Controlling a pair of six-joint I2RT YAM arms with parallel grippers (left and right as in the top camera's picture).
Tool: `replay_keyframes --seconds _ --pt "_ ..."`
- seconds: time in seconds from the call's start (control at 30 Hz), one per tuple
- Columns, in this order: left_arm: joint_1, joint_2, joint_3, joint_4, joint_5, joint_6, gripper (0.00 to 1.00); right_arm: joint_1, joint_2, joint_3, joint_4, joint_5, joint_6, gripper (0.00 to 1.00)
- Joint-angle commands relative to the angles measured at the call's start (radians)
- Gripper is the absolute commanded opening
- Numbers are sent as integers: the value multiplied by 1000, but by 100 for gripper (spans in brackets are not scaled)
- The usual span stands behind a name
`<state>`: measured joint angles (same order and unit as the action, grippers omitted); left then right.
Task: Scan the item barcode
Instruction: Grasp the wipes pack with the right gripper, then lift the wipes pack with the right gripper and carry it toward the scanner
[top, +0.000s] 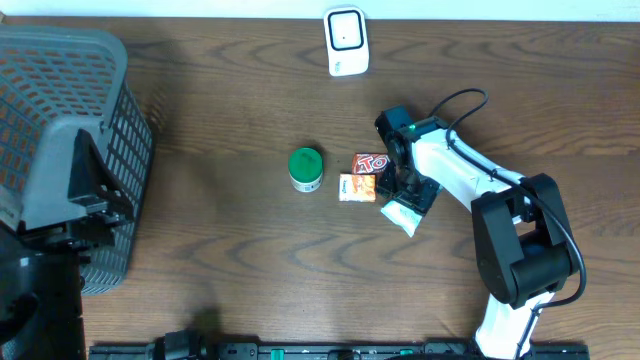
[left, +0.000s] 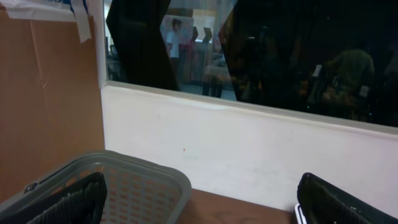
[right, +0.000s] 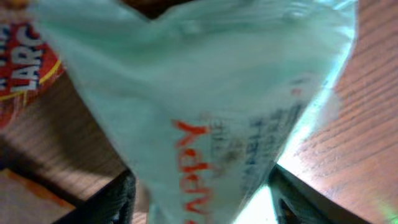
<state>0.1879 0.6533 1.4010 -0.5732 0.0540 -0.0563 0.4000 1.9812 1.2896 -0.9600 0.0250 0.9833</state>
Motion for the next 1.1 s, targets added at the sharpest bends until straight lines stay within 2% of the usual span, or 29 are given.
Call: replay_keyframes --seconds 0.0,0.1,0.17,0.37,0.47,0.57,0.63,0.67,0.9,1.03,1.07 --pt "-4 -6 -5 5 10 -9 98 5 16 29 -6 -34 7 49" --pt "-4 -6 -6 5 10 -9 98 -1 15 51 -28 -37 6 25" --pt "-4 -6 -6 5 10 -9 98 -2 14 69 -38 -52 -2 13" --pt "-4 -6 -6 3 10 -9 98 -3 14 152 -111 -72 -68 1" --pt "-4 -6 -6 1 10 -9 98 -13 13 204 -156 -113 -142 1" --pt "-4 -6 -6 1 10 -9 98 -29 8 248 -166 -225 -291 1" --pt "-4 -6 -6 0 10 -9 98 -44 6 271 -165 -337 -422 1" --pt "-3 -6 -6 -5 10 -9 98 -59 6 284 -150 -445 -544 1" --pt "-3 -6 -6 -31 10 -9 98 -147 6 286 -98 -905 -1014 1" --pt "-3 -5 -6 -41 10 -9 98 -203 6 284 -106 -1070 -1222 1" --pt "-3 -5 -6 -52 10 -9 98 -225 6 283 -107 -1136 -1314 1"
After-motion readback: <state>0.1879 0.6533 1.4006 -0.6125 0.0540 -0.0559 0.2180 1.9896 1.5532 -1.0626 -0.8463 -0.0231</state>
